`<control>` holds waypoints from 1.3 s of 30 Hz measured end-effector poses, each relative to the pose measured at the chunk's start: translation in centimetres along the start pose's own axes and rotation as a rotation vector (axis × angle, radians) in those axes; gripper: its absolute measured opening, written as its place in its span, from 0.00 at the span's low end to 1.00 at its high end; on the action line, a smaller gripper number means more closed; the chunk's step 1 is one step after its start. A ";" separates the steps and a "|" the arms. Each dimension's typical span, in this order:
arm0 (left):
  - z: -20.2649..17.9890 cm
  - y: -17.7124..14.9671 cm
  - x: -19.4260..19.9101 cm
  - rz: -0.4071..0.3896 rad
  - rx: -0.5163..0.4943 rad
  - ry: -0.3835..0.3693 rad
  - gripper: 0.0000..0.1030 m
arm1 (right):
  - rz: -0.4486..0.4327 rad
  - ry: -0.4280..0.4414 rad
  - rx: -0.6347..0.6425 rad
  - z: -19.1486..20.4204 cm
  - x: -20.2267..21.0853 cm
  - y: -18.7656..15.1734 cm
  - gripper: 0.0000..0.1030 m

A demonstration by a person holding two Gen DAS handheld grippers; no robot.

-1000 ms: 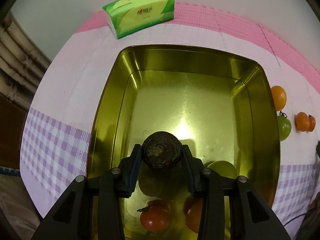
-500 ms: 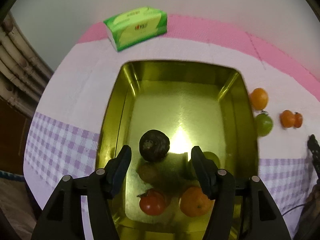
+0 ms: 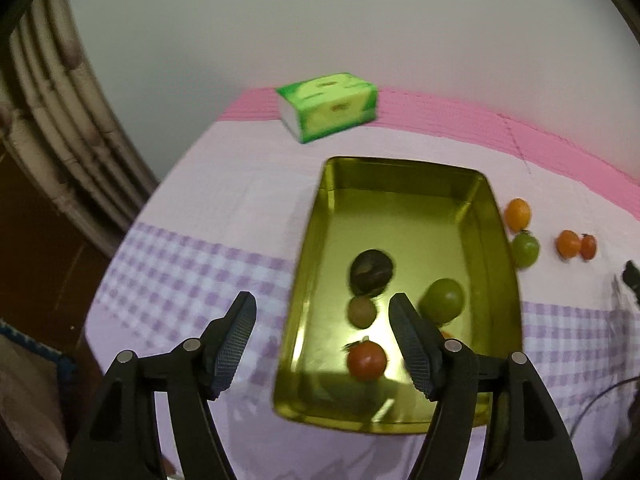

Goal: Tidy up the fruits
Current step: 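Lower the dark brown fruit into the gold tray and open the right gripper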

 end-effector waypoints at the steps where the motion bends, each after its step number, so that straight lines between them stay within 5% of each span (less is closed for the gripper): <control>1: 0.3 -0.3 0.0 -0.001 0.004 0.004 0.67 | -0.005 0.023 0.020 1.0 0.6 0.2 0.34; 12: 4.3 -1.7 0.2 0.016 0.113 0.006 0.67 | 0.007 0.280 0.383 19.4 4.7 0.4 0.34; 18: 6.0 -1.6 -0.2 0.015 0.196 -0.060 0.67 | 0.042 0.292 0.515 25.8 3.8 -0.6 0.34; 23: 6.0 -1.6 -0.6 0.032 0.203 -0.098 0.67 | 0.079 0.271 0.572 28.7 2.0 -1.2 0.34; 39: 6.0 -1.7 -1.1 0.061 0.217 -0.142 0.68 | 0.133 0.269 0.578 29.2 0.0 -2.2 0.36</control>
Point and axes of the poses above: each gripper's, at about its wrist camera, not at the fingertips, and x roughly against the way its jaws point, z to its left, y to its top, the point moved 2 cm from there along -x, roughly the way its jaws point, and after that the axes turned 13 degrees about z, right-handed, at the moved point
